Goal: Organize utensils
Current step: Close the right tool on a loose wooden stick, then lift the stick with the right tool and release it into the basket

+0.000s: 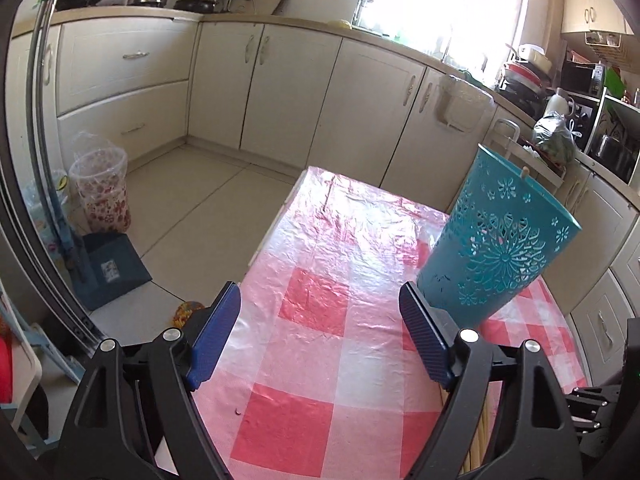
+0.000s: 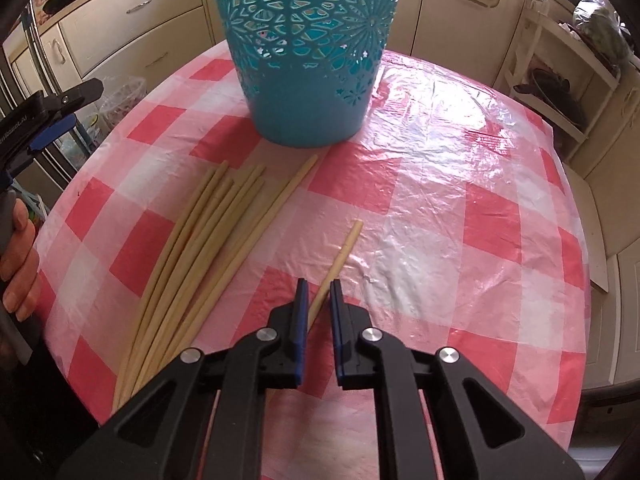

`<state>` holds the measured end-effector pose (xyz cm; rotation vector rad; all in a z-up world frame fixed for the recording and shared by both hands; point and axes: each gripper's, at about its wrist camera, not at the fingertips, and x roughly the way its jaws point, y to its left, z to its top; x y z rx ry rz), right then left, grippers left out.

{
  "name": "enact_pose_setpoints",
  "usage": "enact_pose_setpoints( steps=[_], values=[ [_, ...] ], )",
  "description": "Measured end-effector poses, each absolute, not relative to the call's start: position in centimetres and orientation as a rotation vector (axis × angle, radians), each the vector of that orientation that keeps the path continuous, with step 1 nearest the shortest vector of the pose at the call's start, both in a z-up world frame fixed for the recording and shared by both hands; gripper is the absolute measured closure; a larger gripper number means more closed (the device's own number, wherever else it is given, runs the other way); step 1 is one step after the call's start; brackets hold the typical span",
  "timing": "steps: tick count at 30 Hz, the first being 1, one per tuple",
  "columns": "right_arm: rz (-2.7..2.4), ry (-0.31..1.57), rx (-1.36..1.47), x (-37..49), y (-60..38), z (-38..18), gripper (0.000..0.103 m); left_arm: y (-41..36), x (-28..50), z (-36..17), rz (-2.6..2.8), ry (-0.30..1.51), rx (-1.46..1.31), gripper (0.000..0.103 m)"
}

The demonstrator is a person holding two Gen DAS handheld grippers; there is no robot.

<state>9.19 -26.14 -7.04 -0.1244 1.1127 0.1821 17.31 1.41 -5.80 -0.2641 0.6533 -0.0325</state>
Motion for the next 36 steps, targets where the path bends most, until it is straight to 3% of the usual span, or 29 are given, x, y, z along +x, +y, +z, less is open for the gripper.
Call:
enact_pose_setpoints(
  steps=[5, 11, 19, 22, 29, 36],
  values=[
    [0.200, 1.123, -0.055, 9.3, -26.8, -7.0, 0.097, 1.5, 17.4, -6.2, -0.038, 0.665, -0.276, 0.025],
    [0.336, 1.025, 0.310, 7.8, -31.0, -3.5, 0.098, 1.6, 17.6, -6.4, -0.033, 0.678, -0.290, 0.025],
    [0.393, 0.620, 0.486, 10.0, -33.0, 9.3, 0.097, 1.2, 17.4, -6.3, -0.033, 0.667, -0.272, 0.025],
    [0.328, 0.490, 0.494, 13.0, -32.1, 11.8, 0.097, 0.9, 17.4, -6.4, -0.030, 0.665, -0.257, 0.025],
    [0.040, 0.296, 0.445, 18.6, -30.6, 11.0, 0.097, 0.4, 17.3, -6.3, -0.033, 0.659, -0.237, 0.024],
    [-0.020, 0.338, 0.397, 20.4, -30.0, 8.0, 0.097, -0.1, 17.1, -6.0, -0.035, 0.647, -0.219, 0.022]
  ],
)
